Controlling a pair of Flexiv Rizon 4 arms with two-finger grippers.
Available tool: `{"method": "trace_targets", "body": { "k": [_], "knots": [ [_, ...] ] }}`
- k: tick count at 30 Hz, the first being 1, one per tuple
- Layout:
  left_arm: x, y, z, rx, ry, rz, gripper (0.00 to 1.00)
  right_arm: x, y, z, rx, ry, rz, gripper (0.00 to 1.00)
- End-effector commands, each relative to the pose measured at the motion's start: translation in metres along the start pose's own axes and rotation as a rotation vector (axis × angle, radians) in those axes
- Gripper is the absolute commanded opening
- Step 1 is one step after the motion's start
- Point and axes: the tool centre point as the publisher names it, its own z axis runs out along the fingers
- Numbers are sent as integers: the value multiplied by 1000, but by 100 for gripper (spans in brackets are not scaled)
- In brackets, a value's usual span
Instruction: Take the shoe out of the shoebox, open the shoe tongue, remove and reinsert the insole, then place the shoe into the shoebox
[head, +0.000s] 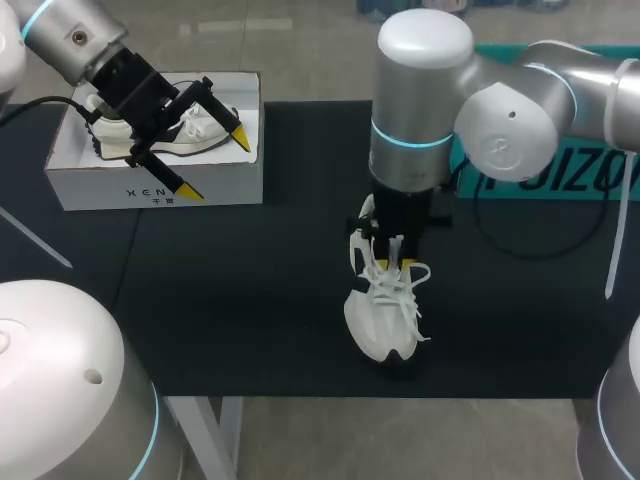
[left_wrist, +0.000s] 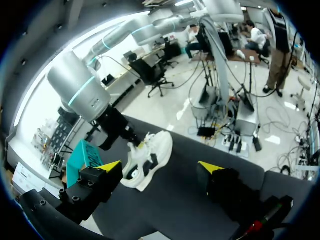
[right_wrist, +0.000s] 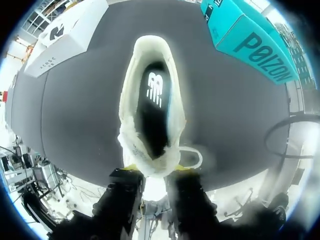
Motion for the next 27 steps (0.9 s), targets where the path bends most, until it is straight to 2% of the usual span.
{"method": "trace_targets", "body": {
  "k": [1,8,15,20,21,23,25,26,27],
  "knots": [
    [1,0,0,-2,1,0,100,-1,20,26,11,16,3,0],
    [1,0,0,-2,1,0,100,-2,41,47,2,69,14,0],
    [1,0,0,-2,1,0,100,3,46,33,-26,59,-5,0],
    [1,0,0,-2,1,0,100,-1,41,12,-51,25,-9,0],
    [1,0,0,-2,1,0,100,-1,39,6,-58,17,-12,5],
    [1,0,0,-2,1,0,100,-2,37,-5,-75,14,-16,38],
    [1,0,0,-2,1,0,100,-2,35,-15,-91,-11,-29,47],
    [1,0,0,-2,1,0,100,-2,34,-20,-96,-19,-33,64],
    [1,0,0,-2,1,0,100,-3,34,-24,-99,-22,-35,92]
  ]
}}
